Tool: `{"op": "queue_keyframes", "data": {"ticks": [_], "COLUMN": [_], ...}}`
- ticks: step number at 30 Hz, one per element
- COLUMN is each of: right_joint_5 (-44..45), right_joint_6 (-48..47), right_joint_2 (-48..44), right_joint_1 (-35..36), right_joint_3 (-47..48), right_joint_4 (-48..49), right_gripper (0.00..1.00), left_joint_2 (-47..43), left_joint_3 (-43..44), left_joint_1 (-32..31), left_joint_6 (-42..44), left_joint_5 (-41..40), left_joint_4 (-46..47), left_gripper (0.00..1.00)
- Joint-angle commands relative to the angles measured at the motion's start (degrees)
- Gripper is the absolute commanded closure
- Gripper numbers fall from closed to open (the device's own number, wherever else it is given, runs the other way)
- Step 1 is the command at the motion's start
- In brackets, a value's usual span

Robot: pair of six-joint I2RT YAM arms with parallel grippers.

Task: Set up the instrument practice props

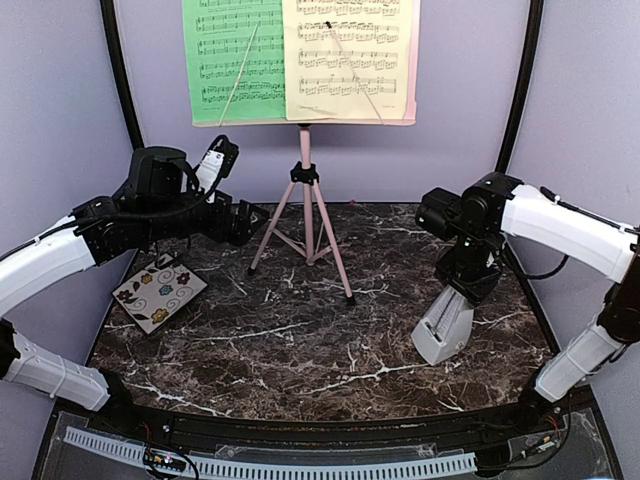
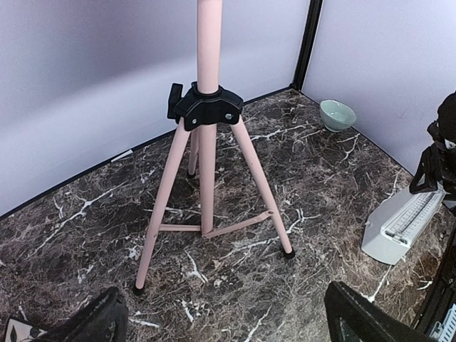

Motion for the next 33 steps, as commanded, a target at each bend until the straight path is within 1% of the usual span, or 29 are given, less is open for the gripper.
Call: {"op": "queue_keyframes", "data": {"ticks": [1, 3, 8, 11, 14, 17, 19, 22, 25, 27, 29, 33], "right_joint_5": [1.08, 1.30, 1.44, -0.08, -3.05, -5.49, -8.26, -14.47, -19.40, -21.68, -24.15, -28.52], "right_joint_6": [-6.69, -10.97, -25.43, -34.13, -41.98, -48.81, -52.62, -57.78, -62.25, -64.77, -67.38, -72.21], "right_joint_2": [1.64, 2.66, 6.27, 6.95, 6.60, 5.96, 5.44, 2.95, 2.67, 2.55, 2.49, 1.93], "right_joint_1": [-0.30, -0.34, -0.13, 0.05, 0.43, 1.36, 1.70, 1.81, 2.02, 2.30, 2.50, 2.78], "right_joint_3": [2.68, 4.75, 11.52, 13.57, 14.57, 15.33, 14.40, 12.28, 11.58, 11.52, 11.41, 11.17], "right_joint_4": [1.12, 2.24, 5.74, 9.84, 14.45, 18.11, 21.61, 26.96, 29.03, 30.31, 31.79, 34.27], "right_gripper": [0.50, 0.51, 0.53, 0.54, 0.54, 0.52, 0.52, 0.56, 0.59, 0.61, 0.61, 0.62], "left_joint_2": [0.21, 0.46, 1.54, 1.50, 0.61, -1.39, -2.63, -3.01, -2.28, -2.03, -1.43, 0.99], "left_joint_3": [-0.46, -1.10, -2.22, -4.27, -7.77, -13.25, -16.65, -19.54, -22.03, -24.26, -25.70, -25.83], "left_joint_1": [0.44, 0.56, 0.94, 1.29, 1.37, 1.36, 1.40, 1.29, 1.26, 1.04, 0.41, -0.70], "left_joint_6": [1.38, 1.12, 1.58, 2.27, 2.61, 3.36, 4.13, 6.79, 8.71, 9.42, 10.83, 13.91], "left_joint_5": [1.40, 2.42, 10.04, 15.17, 18.71, 22.03, 23.65, 27.82, 31.65, 33.45, 33.79, 33.56], "left_joint_4": [2.02, 2.50, 2.82, 4.09, 7.28, 12.36, 15.24, 17.15, 18.23, 20.97, 21.97, 21.20], "left_gripper": [0.01, 0.01, 0.01, 0.01, 0.02, 0.04, 0.05, 0.08, 0.11, 0.12, 0.12, 0.11]}}
